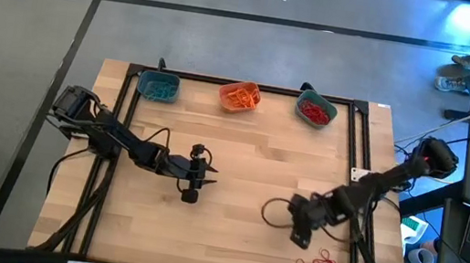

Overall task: Sort rubber bands into baskets
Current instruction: Put the red rubber band into the green bin

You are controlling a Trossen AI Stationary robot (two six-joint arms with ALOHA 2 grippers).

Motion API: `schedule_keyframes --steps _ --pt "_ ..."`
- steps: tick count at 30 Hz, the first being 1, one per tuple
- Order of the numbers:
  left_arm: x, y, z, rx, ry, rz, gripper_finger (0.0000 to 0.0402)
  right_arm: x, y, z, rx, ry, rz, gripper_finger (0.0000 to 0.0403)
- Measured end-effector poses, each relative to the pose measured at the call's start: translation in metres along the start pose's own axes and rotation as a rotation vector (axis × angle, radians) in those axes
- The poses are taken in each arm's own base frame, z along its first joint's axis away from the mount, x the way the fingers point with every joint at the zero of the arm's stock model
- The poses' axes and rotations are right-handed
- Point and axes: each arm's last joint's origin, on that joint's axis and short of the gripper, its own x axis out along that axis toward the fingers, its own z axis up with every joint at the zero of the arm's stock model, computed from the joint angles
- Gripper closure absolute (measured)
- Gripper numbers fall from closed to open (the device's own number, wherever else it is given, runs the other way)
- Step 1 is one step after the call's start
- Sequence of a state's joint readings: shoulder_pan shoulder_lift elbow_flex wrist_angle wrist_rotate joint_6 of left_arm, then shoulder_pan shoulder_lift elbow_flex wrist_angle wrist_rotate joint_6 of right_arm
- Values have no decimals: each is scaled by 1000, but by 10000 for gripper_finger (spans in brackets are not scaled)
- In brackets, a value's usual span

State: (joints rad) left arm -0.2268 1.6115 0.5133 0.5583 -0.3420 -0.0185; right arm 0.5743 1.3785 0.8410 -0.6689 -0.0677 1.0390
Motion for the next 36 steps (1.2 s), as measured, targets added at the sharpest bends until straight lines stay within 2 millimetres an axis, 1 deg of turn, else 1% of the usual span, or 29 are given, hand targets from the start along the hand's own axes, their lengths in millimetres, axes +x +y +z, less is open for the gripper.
schedule_keyframes --steps 5,9,14,18,21,24,31,36 --pt "0 0 0 0 3 0 258 4 7 -37 151 131 -51 178" --pt "0 0 -3 10 28 1 258 4 9 -61 228 170 -113 178" --pt "0 0 -6 20 62 2 258 2 12 -85 311 192 -162 178" --pt "-1 0 -9 19 92 1 258 10 15 -98 322 200 -207 182" --pt "-1 -1 -14 23 136 2 258 22 18 -105 308 201 -228 199" --pt "-2 0 -16 13 155 4 258 31 20 -110 267 204 -243 226" --pt "-2 0 -16 2 155 4 258 50 16 -111 226 201 -330 294" --pt "-2 0 -16 3 155 5 258 55 17 -112 129 221 -330 333"
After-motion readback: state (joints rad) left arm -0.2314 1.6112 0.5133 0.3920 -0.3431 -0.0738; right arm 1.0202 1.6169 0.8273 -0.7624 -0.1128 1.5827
